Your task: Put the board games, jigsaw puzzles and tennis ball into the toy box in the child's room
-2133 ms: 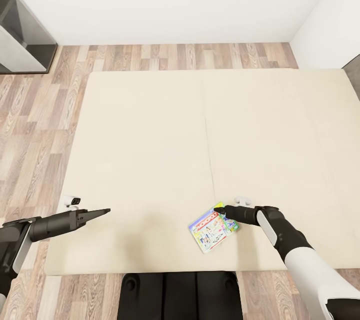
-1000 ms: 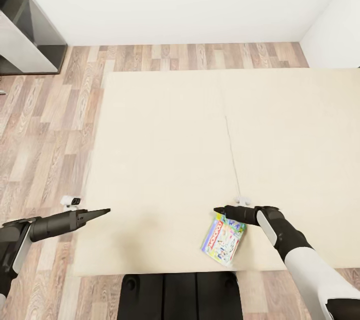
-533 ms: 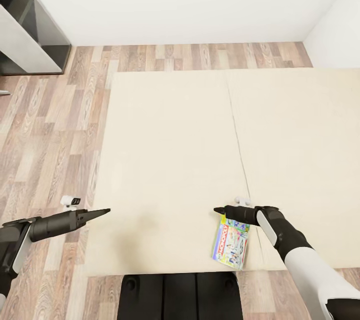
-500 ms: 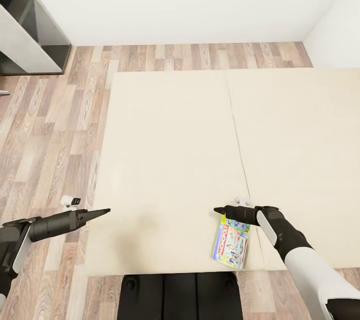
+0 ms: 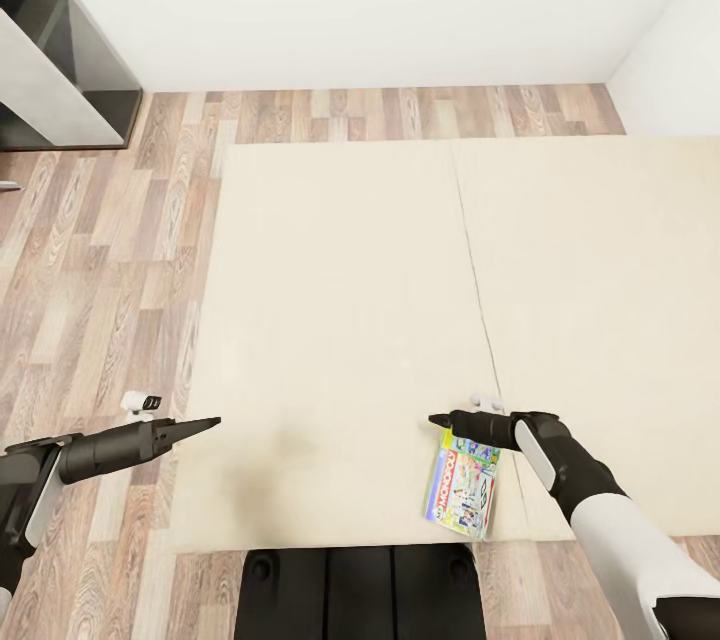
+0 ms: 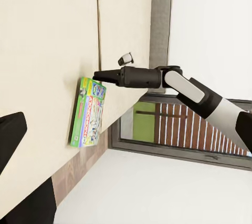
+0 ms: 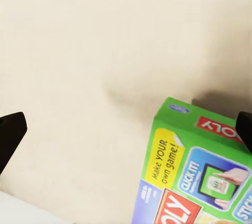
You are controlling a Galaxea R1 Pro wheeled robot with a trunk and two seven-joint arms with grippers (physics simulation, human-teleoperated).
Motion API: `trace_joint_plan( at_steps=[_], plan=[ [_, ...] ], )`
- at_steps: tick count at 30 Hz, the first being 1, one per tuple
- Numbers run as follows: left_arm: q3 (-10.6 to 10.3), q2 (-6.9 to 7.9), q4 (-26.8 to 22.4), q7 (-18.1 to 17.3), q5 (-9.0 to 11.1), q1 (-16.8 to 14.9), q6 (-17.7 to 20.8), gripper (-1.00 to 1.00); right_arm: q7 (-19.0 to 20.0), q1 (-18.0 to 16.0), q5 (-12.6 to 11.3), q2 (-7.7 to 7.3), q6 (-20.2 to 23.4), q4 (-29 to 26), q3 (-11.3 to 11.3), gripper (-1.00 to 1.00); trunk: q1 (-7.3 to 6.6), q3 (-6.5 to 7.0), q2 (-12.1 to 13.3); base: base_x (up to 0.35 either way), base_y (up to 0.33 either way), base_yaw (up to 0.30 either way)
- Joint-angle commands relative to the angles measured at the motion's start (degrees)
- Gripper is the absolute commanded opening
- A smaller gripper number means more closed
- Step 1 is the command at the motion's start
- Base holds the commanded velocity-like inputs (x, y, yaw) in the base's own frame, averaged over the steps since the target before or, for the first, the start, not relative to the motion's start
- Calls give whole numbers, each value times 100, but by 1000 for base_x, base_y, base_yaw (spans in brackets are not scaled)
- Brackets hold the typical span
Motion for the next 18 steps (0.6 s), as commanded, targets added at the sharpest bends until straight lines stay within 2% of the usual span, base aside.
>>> trace_joint_plan(
  at_steps=[1, 8, 12, 15, 18],
  plan=[
    [0, 1, -1, -22, -3, 0, 61, 100, -1, -2, -23, -8, 43, -16, 18, 100, 3, -6, -9, 0, 0, 0],
    [-1, 1, -1, -22, -5, -2, 61, 100, 1, 26, -29, -21, 293, -330, 9, 100, 3, -6, -9, 0, 0, 0],
    [-1, 2, -1, -22, -5, -2, 61, 100, 1, 65, -32, -28, 537, -764, -11, 100, 3, -6, -9, 0, 0, 0],
    [5, 4, -1, -22, -4, -3, 61, 100, -4, 103, -33, -31, 918, -1314, -25, 100, 3, -6, -9, 0, 0, 0],
    [6, 7, -1, -22, -3, -3, 61, 100, -10, 116, -34, -32, 1115, -1545, -32, 100, 3, -6, -9, 0, 0, 0]
  ],
)
